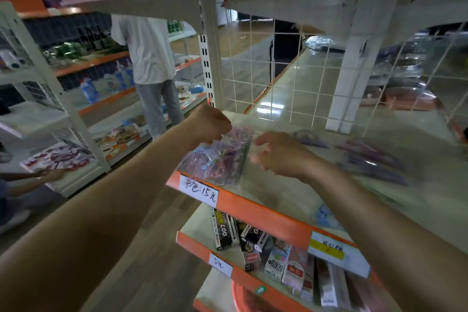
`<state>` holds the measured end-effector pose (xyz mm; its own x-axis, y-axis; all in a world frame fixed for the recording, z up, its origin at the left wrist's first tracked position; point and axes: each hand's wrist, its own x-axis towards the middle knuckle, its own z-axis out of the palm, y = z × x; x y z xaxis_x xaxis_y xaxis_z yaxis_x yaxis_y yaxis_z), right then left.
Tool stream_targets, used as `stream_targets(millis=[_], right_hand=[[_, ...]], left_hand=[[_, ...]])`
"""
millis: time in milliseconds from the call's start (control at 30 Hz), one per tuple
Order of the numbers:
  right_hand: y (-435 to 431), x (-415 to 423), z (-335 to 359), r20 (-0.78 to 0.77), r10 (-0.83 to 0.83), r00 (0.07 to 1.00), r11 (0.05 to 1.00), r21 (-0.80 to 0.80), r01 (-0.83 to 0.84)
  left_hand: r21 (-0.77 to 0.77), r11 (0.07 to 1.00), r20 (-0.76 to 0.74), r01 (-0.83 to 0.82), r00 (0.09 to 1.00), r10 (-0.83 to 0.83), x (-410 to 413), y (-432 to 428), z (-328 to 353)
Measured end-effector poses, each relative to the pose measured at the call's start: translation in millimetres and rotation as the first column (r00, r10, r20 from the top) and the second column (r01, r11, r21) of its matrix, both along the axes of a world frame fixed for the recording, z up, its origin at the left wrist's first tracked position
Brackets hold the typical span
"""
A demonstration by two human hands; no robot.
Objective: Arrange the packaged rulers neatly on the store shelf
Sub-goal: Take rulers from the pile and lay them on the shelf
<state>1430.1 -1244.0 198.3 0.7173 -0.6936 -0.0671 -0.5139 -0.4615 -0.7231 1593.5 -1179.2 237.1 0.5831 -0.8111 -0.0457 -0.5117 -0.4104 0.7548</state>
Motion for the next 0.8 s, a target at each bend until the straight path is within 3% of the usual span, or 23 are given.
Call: stream_targets(millis=[67, 167, 433, 567, 800], right_hand=[[14, 7, -10, -0.019, -0.034, 0.999, 0.999, 0.021, 0.034], [32, 19, -16, -0.087, -0.080, 0.993, 0.994, -0.087, 0.072], [49, 88, -23, -0.038, -0.205, 0.978, 0.934, -0.305, 0.184], [51, 112, -23, -0.181, -0.285, 0.941, 0.892, -0.410, 0.191], [48, 124, -22, -0.303, -0.324, 0.896, 0.907, -0.370, 0.202]], left_hand=[[0.034, 0.999, 0.033, 0.027, 0.999, -0.028, 10, 8, 2], [0.084, 0.995, 0.089, 0.057, 0.994, -0.064, 31, 10, 2], [0.147, 0.967, 0.113, 0.206, 0.968, -0.223, 86, 15, -4], [0.146, 0.951, 0.109, 0.274, 0.950, -0.291, 103, 14, -14], [0.073, 0.971, 0.064, 0.228, 0.970, -0.233, 122, 6, -38]])
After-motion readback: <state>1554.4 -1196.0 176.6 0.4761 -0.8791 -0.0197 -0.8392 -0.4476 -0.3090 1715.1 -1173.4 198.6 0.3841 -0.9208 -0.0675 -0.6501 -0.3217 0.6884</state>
